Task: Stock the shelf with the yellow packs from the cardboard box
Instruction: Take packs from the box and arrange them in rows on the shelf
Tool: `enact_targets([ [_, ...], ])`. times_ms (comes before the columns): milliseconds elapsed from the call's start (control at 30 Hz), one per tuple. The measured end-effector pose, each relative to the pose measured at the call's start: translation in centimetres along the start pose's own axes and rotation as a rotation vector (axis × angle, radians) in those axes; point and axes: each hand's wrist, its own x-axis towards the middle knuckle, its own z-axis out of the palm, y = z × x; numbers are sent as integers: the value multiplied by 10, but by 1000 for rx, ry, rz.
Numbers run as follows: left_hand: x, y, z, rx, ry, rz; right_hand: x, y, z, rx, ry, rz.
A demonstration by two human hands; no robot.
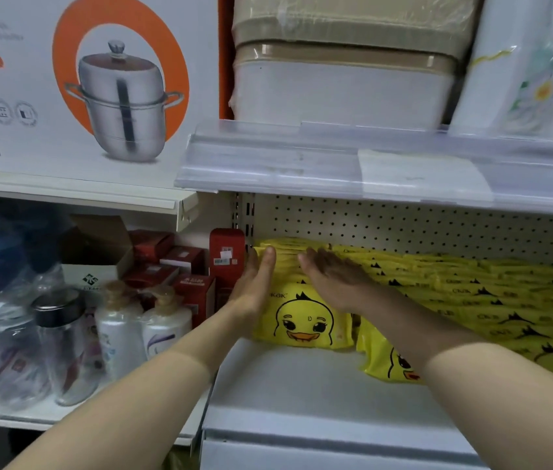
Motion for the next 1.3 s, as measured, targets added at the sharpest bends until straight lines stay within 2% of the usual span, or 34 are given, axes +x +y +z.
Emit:
enact_targets([
  [133,9,2,0,-142,-2,-50,4,5,2,-25,12,-17],
  [300,12,0,6,-118,-21,13,6,10,5,-40,22,-33],
  [467,14,4,5,-192,-49,-26,7,14,6,-35,41,-43],
  [633,23,4,5,-170,-64,33,5,14,7,-7,48,-58],
  [767,22,5,4,-122,-61,9,1,12,4,16,41,-52],
  [867,13,18,3,116,13,57,-14,15,-12,118,91,-63],
  [967,-6,37,14,360,237,247,-33,38,-35,207,157,-49],
  [1033,-22,48,29,423,263,402,-46,64,-48,254,165,-11],
  [1067,-30,52,39,485,205,475,-53,78,-54,255,157,8],
  [1133,-45,58,63,682,-18,580,-69,104,-62,205,91,30],
  [1200,-57,60,88,919,-235,609,-86,123,-65,98,-24,38],
  [1300,-60,55,115,1215,-380,620,-105,136,-59,-97,-144,42],
])
